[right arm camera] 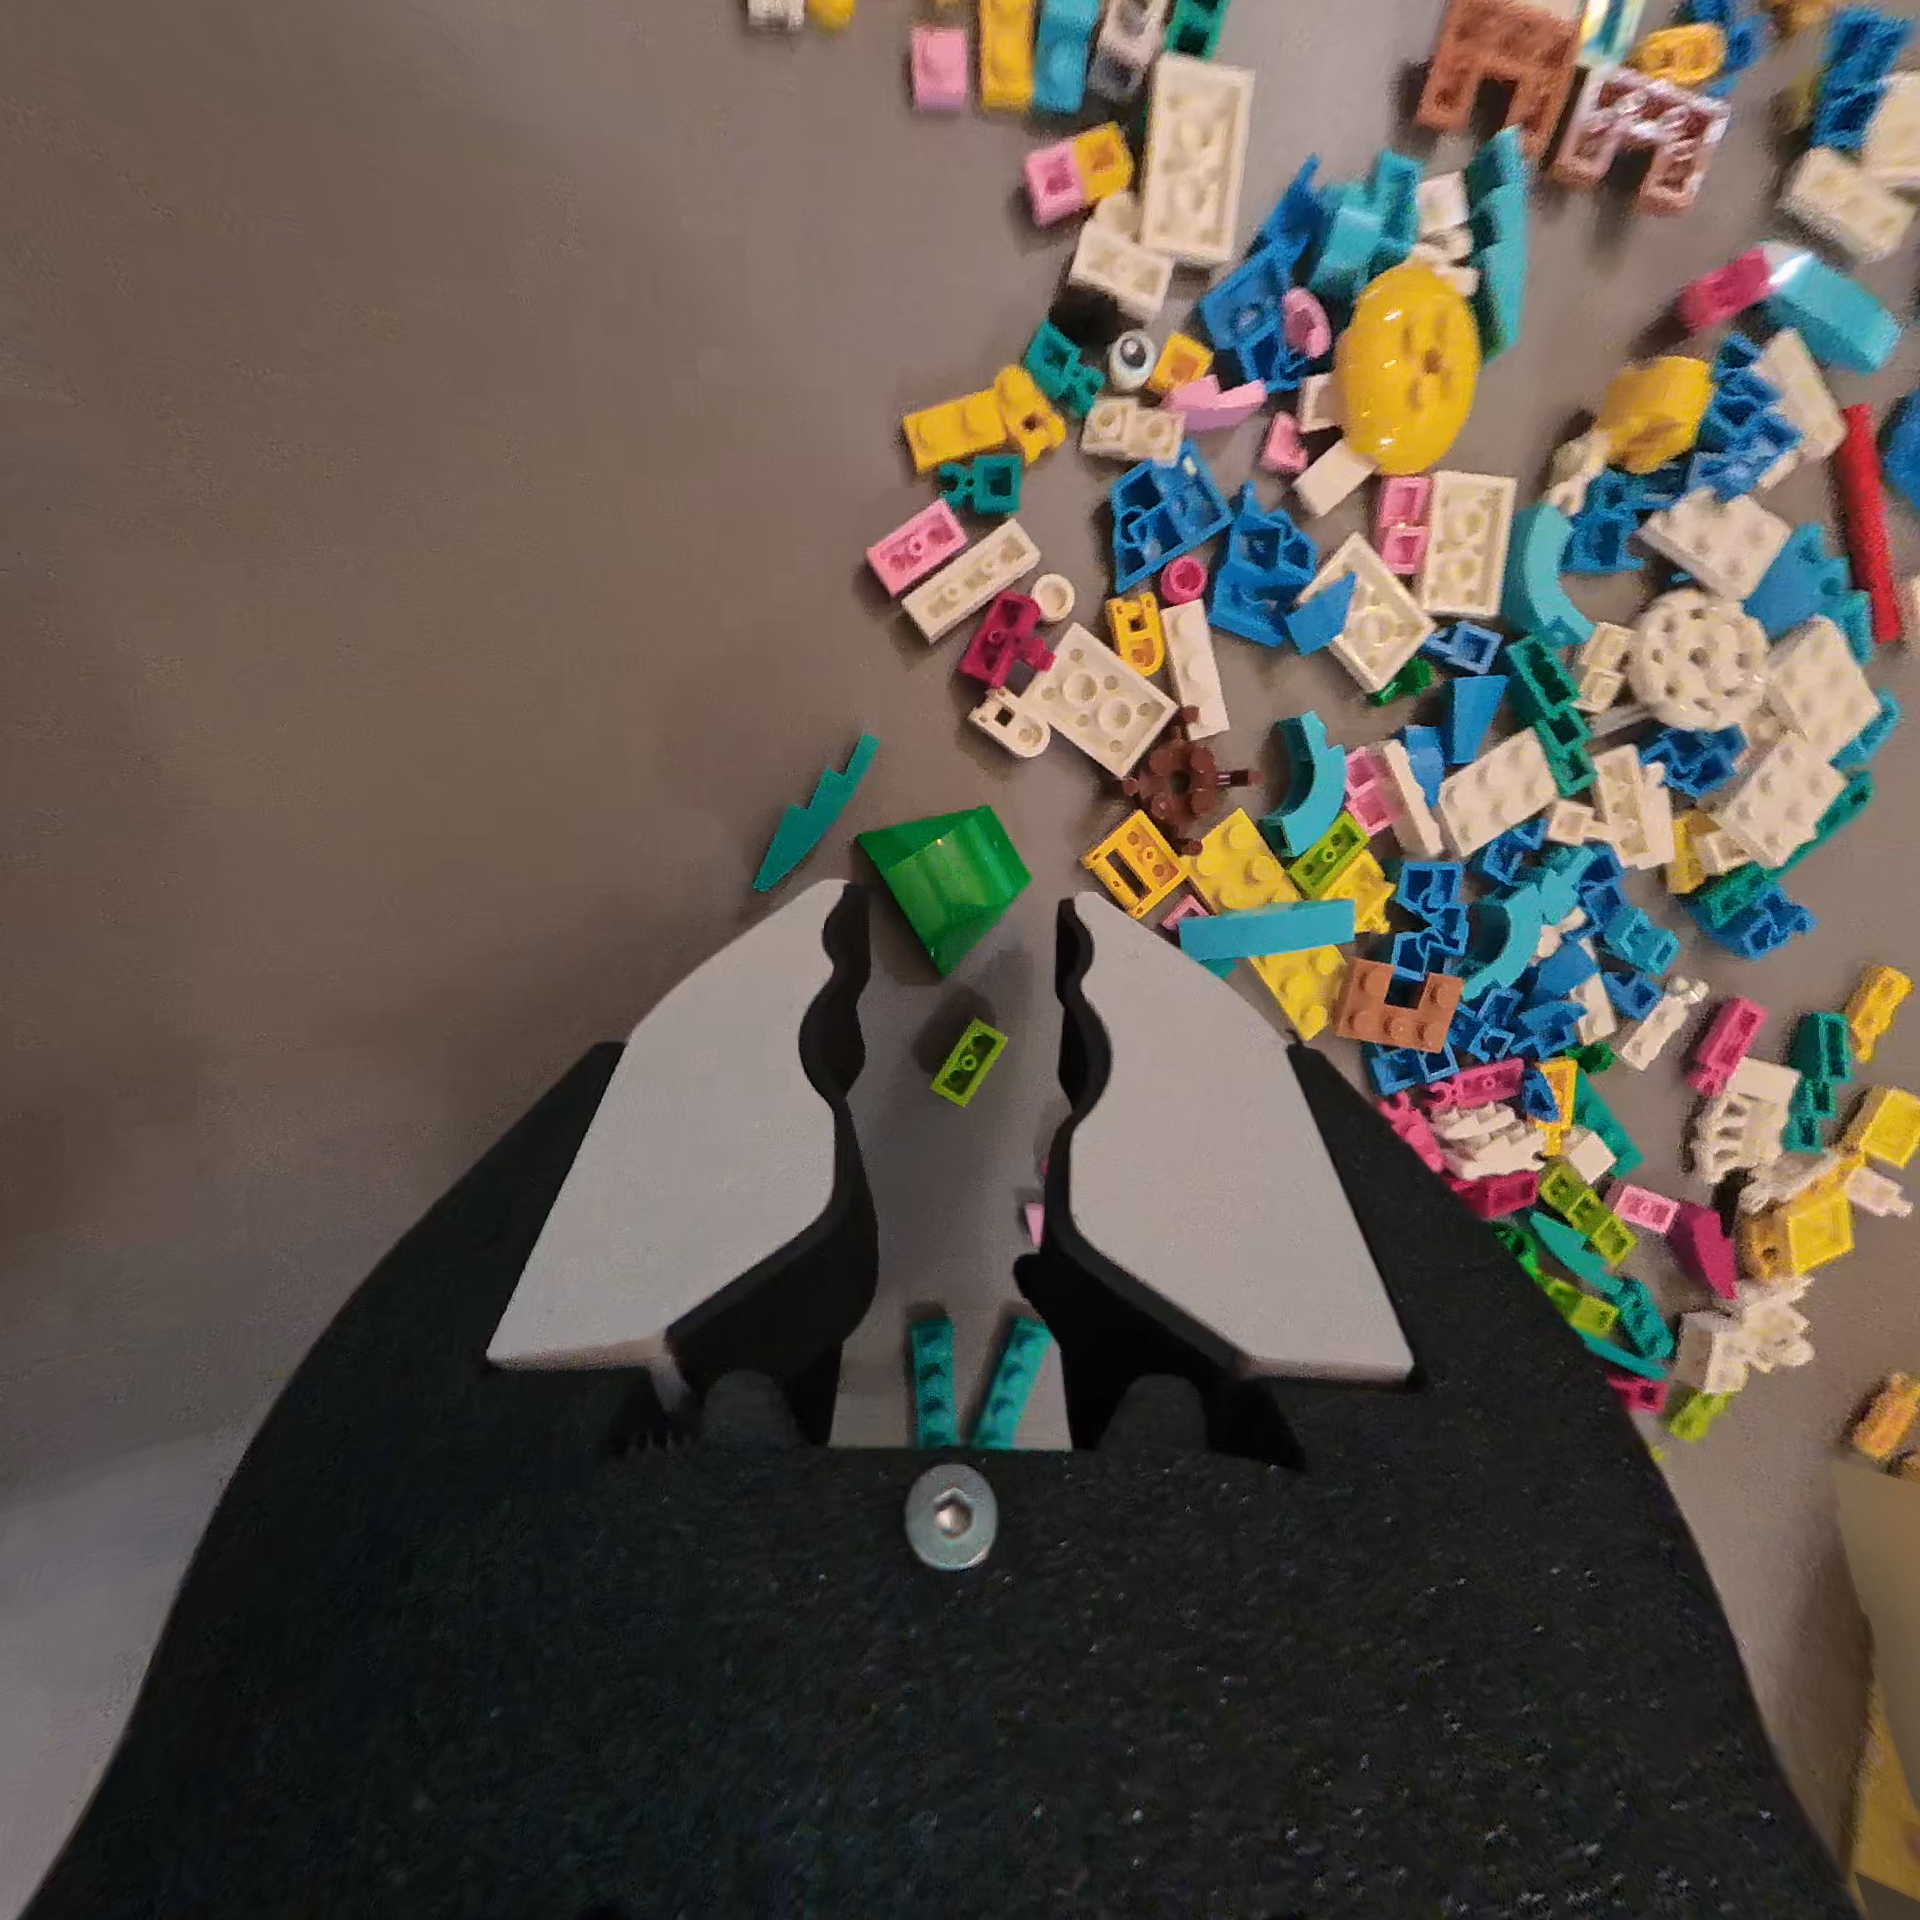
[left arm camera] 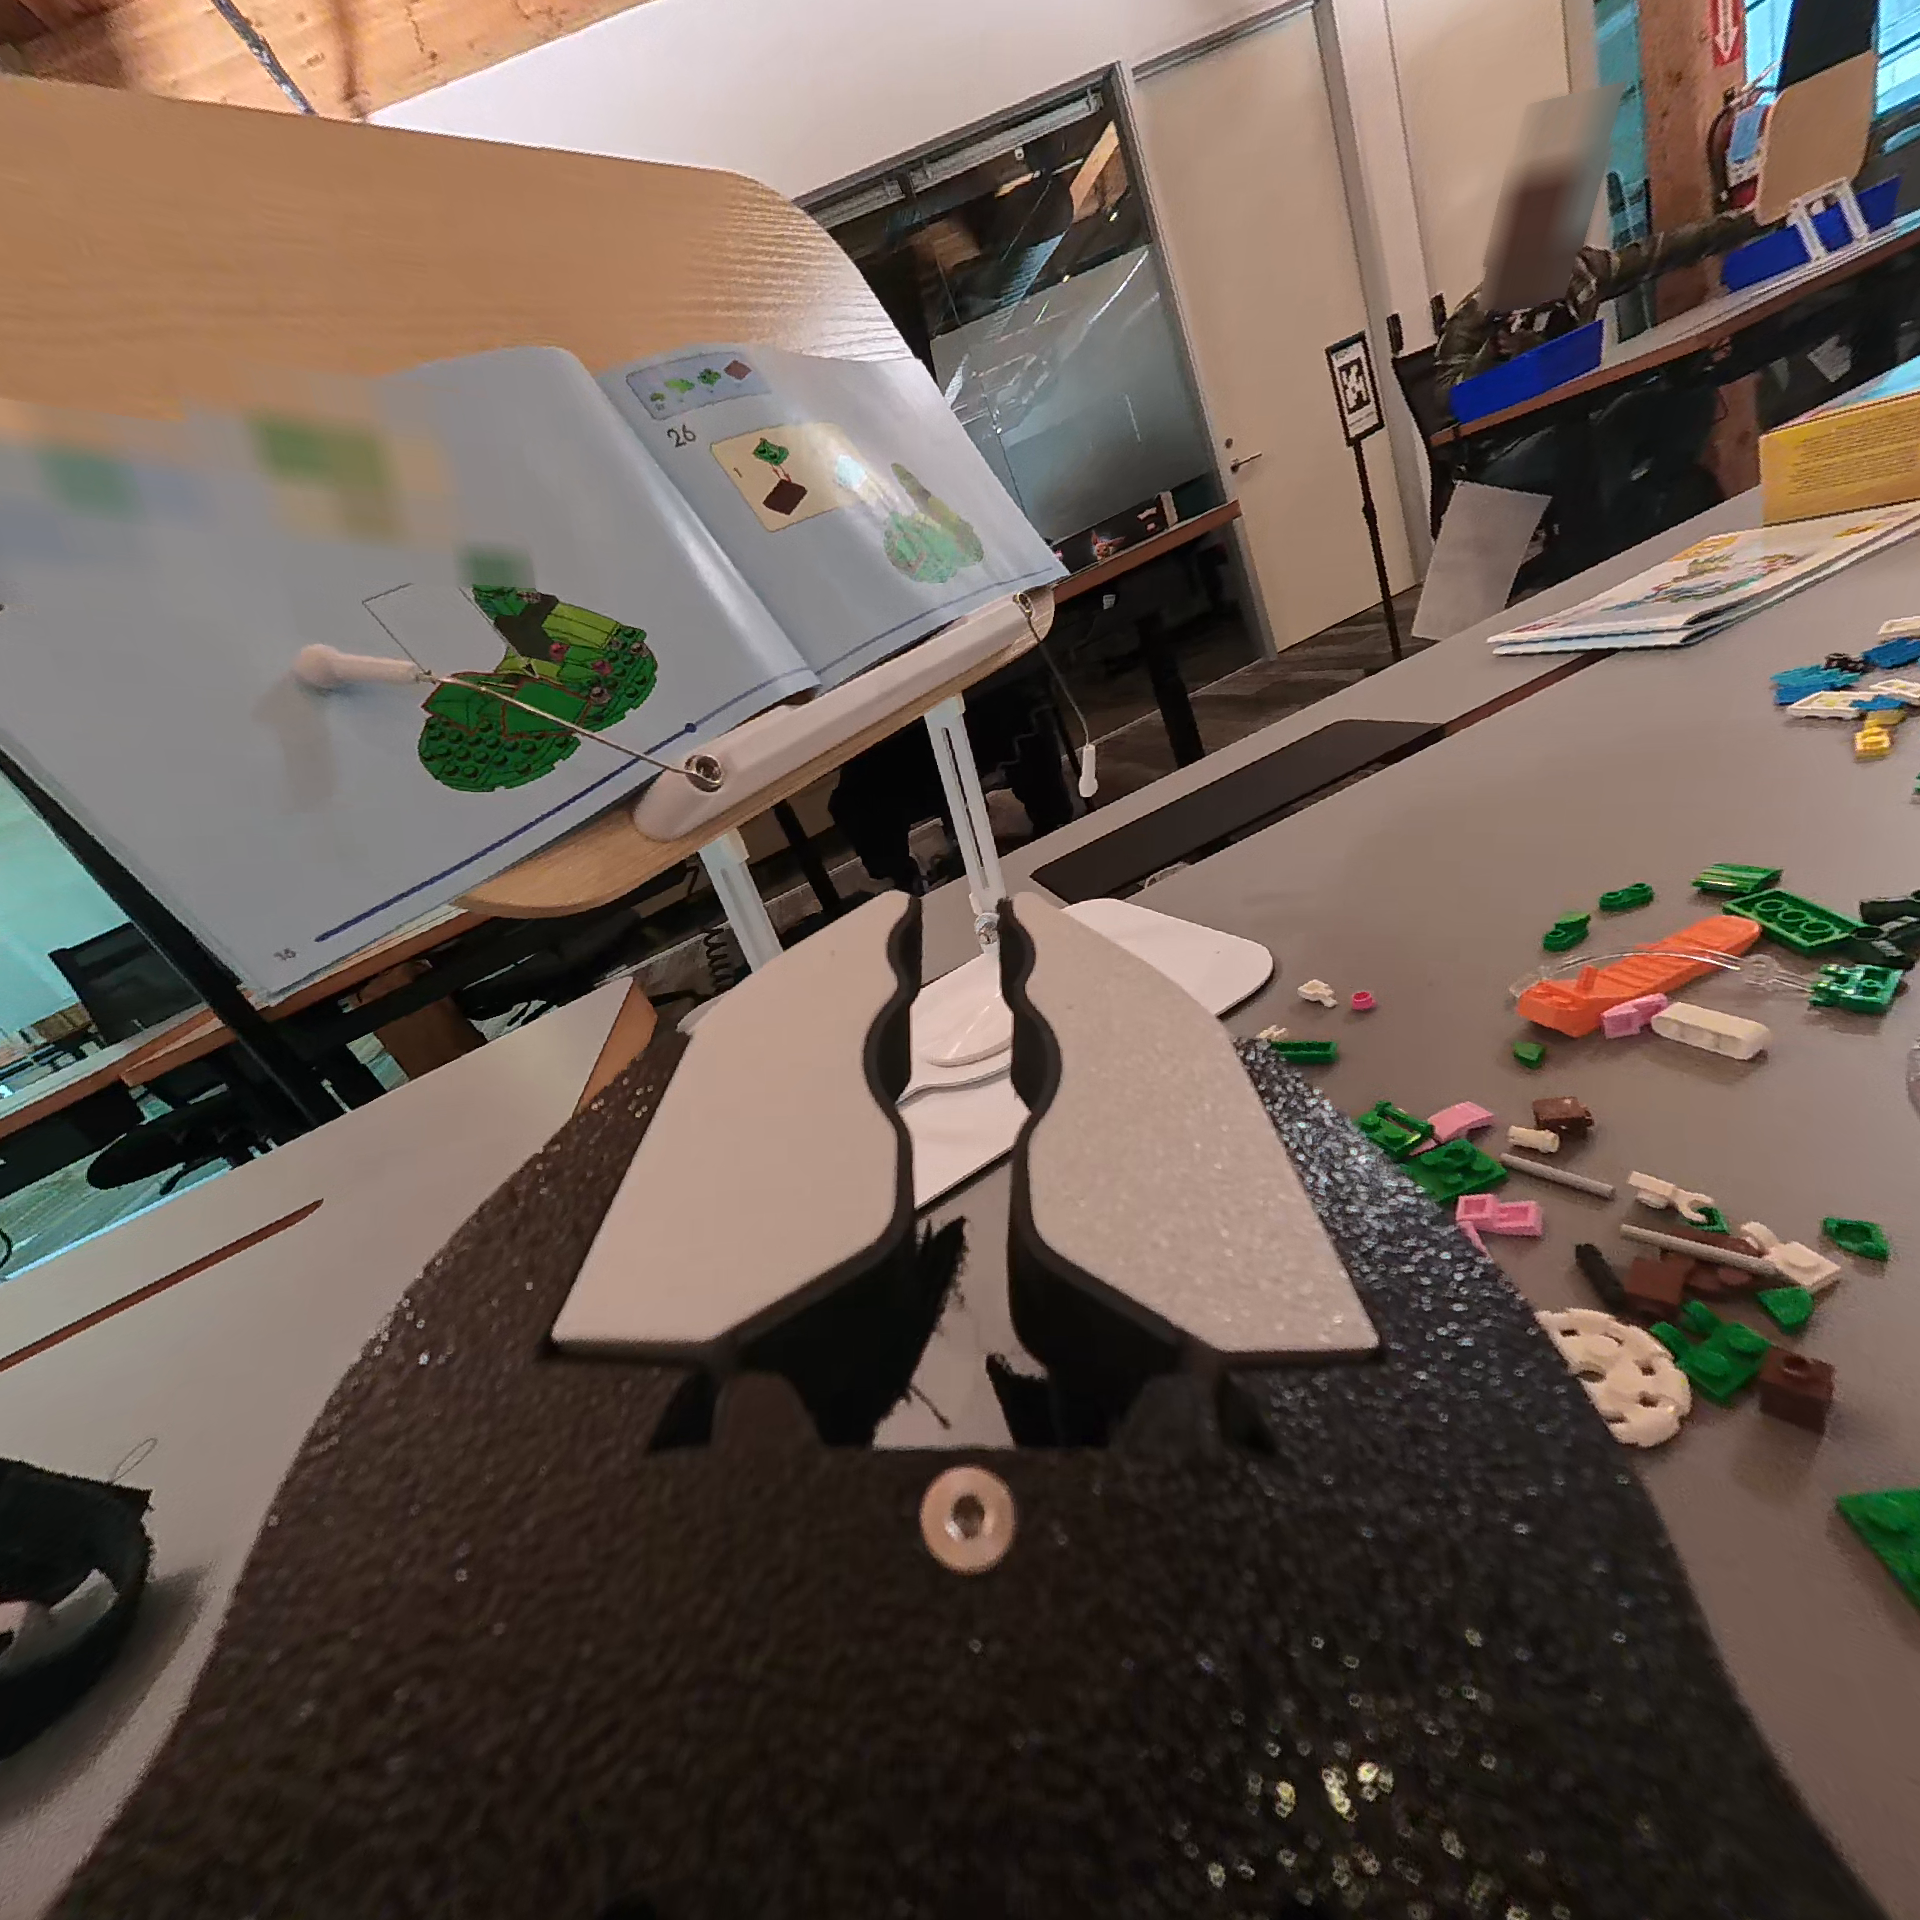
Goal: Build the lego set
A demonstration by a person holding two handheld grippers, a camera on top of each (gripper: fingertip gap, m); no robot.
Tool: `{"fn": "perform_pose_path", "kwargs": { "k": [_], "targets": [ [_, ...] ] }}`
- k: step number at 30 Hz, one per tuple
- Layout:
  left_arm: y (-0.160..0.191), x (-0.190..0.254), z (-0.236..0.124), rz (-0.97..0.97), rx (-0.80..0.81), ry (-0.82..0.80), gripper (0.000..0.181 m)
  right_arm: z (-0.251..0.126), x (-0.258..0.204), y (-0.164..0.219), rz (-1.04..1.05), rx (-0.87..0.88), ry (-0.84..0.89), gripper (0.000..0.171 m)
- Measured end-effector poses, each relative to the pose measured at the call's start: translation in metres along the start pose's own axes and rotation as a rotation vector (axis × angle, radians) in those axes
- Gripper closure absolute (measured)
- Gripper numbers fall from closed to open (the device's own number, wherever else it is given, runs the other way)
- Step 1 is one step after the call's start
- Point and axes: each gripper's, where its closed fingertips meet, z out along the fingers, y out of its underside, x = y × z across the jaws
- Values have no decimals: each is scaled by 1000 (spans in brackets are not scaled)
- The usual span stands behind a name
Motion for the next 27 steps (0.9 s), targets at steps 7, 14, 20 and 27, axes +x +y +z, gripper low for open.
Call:
{"fn": "perform_pose_path", "kwargs": {
  "k": [7, 14, 20, 27],
  "targets": [
    [0, 0, 0, 3, -2, 2, 168, 8, -4, -3, -105, -116, -110, 140],
    [0, 3, 1, 1, -2, 12, 168, 6, -6, -5, -109, -134, -93, 149],
    [-6, 2, -1, -4, 15, 7, 168, -8, -2, -30, -131, -70, -38, 159],
    [-11, 5, -2, -6, 35, 17, 168, -6, 0, -38, -126, -97, -18, 158]
  ]
}}
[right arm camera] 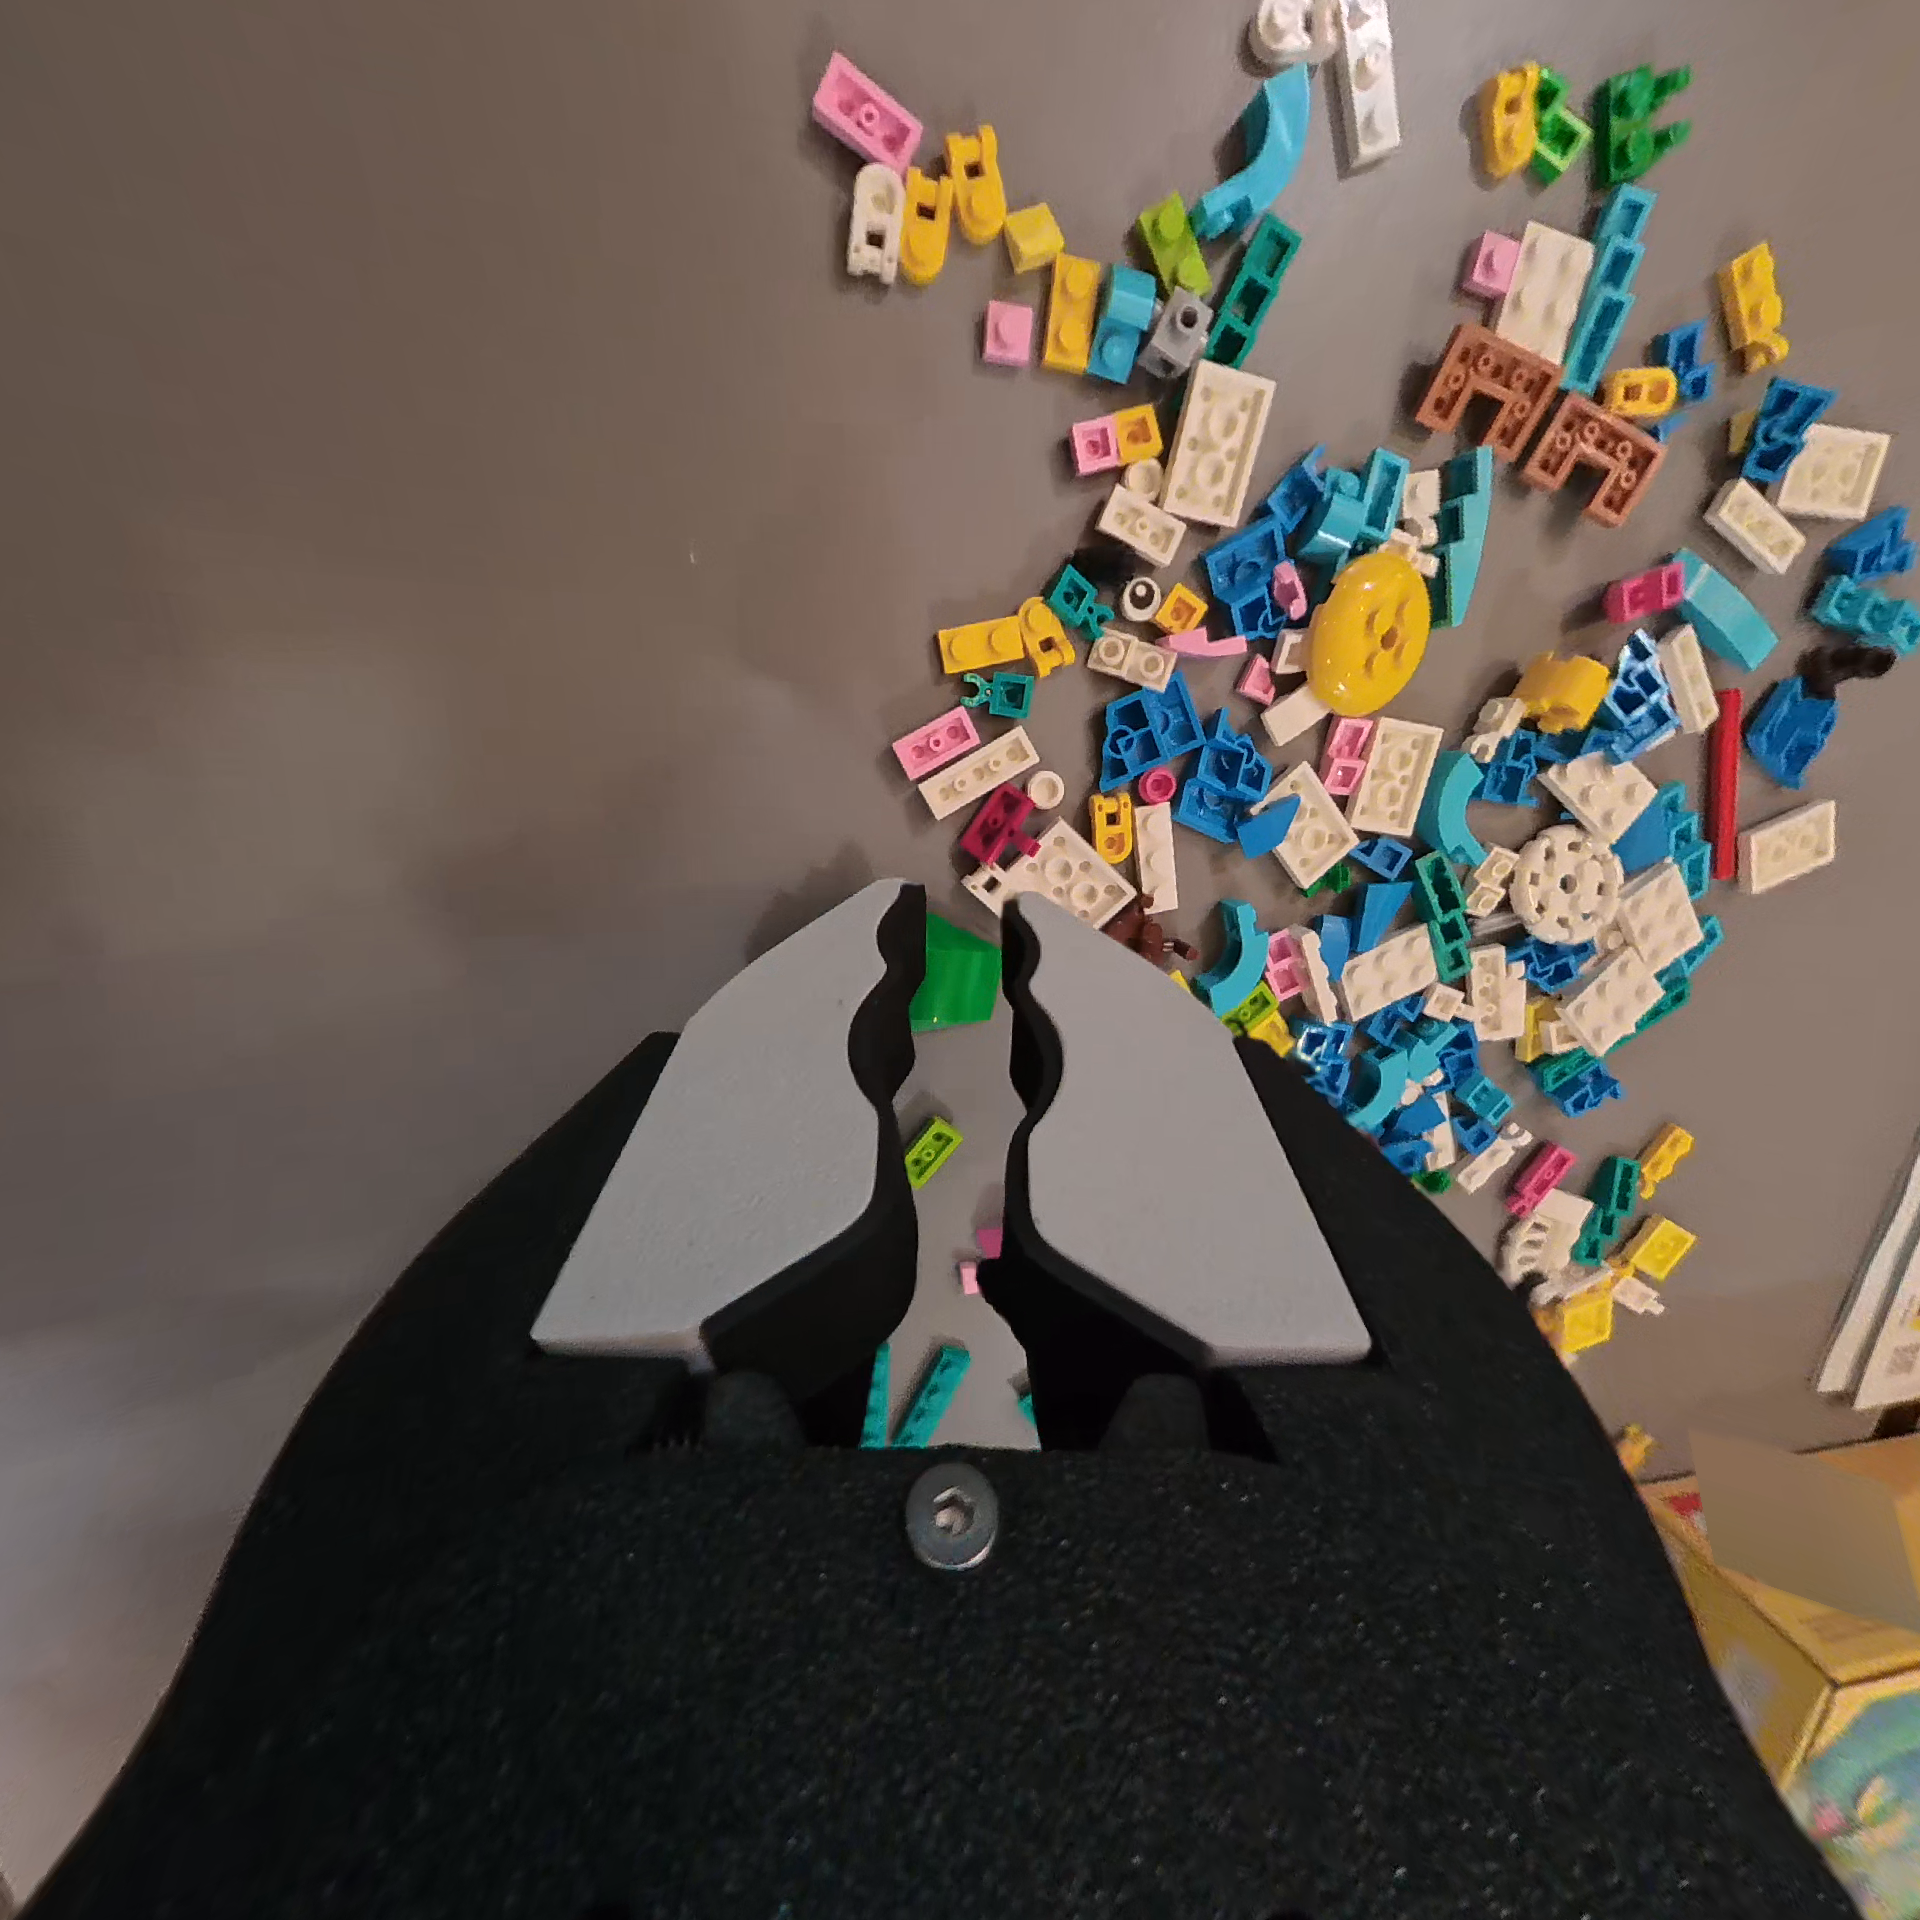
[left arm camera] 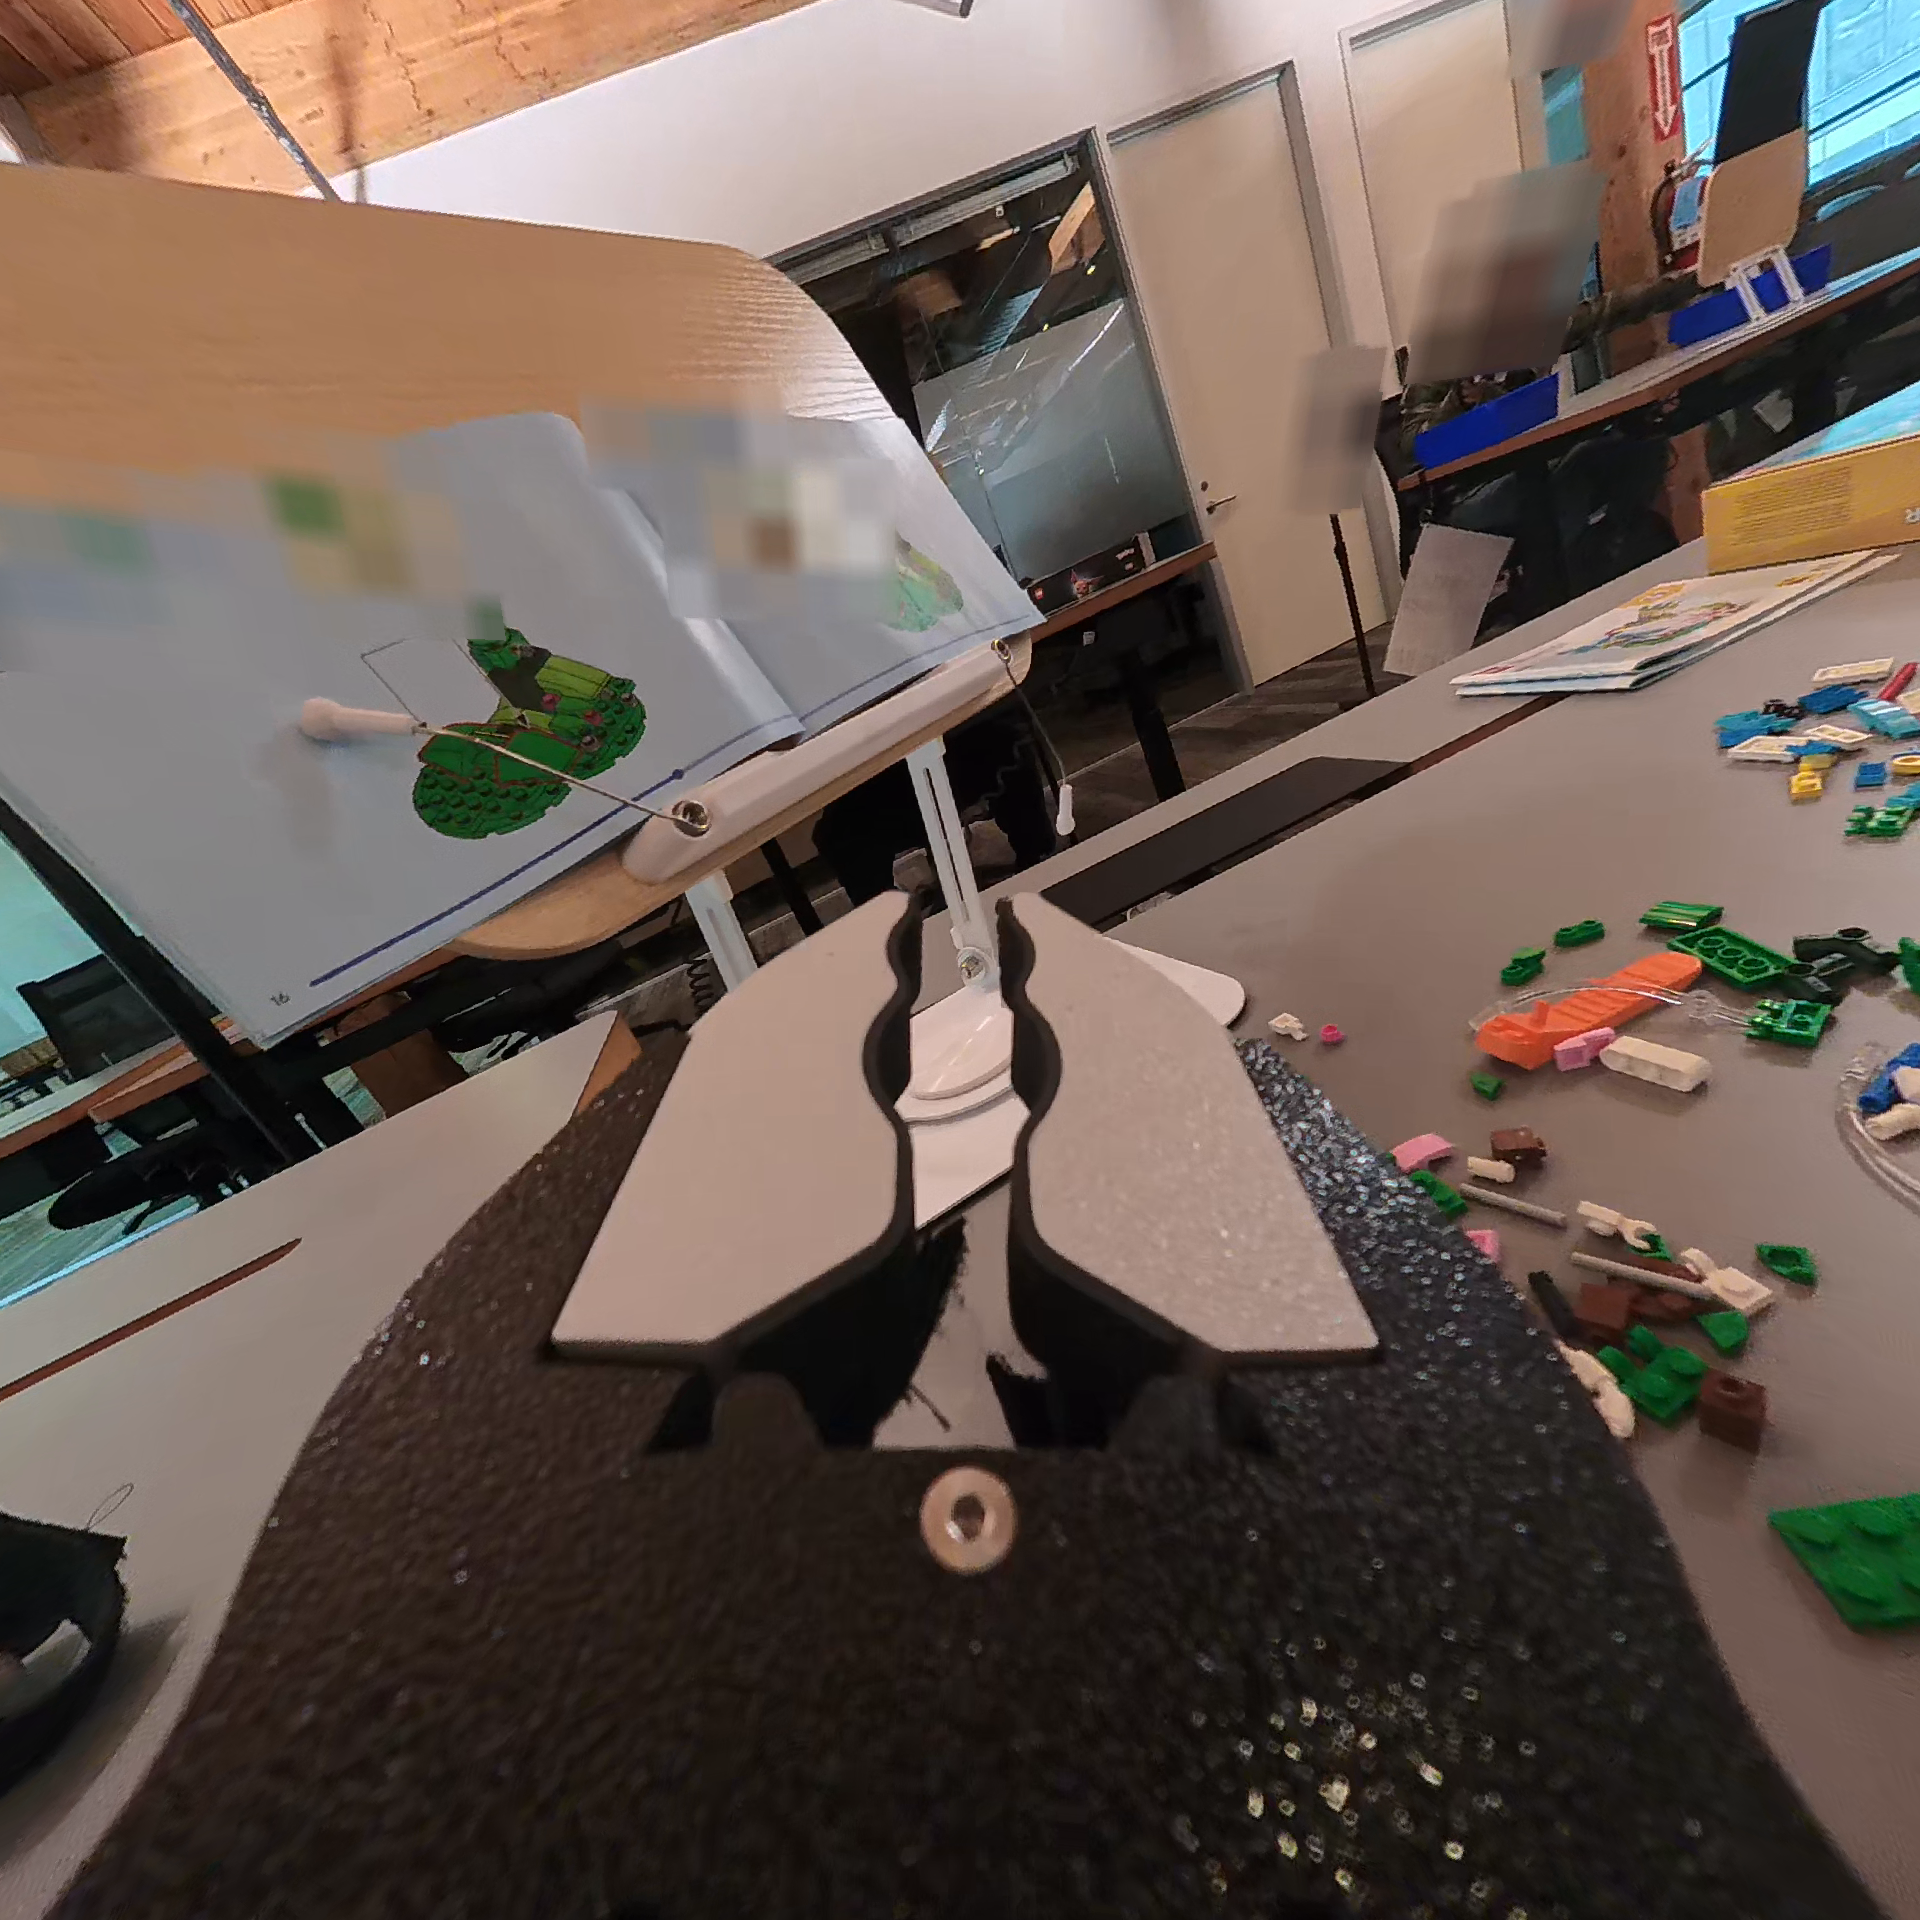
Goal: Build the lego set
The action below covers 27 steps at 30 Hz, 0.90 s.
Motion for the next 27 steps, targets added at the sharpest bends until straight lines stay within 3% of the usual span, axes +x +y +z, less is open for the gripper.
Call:
{"fn": "perform_pose_path", "kwargs": {
  "k": [5, 11, 14, 20, 27],
  "targets": [
    [-1, 0, -1, 0, 5, -6, 168, -5, 8, 5, 229, 46, 139, 143],
    [-5, -5, -3, -25, 22, -18, 168, -12, 4, 18, 652, 205, 345, 143],
    [-6, -3, -2, -26, 27, -11, 168, -6, -6, 24, 747, 243, 360, 142],
    [-7, 2, -2, -14, 25, 3, 169, 5, -8, 28, 617, 225, 364, 136],
    [-8, 0, -3, -15, 29, -1, 168, 11, -6, 31, 493, 302, 150, 142]
  ]
}}
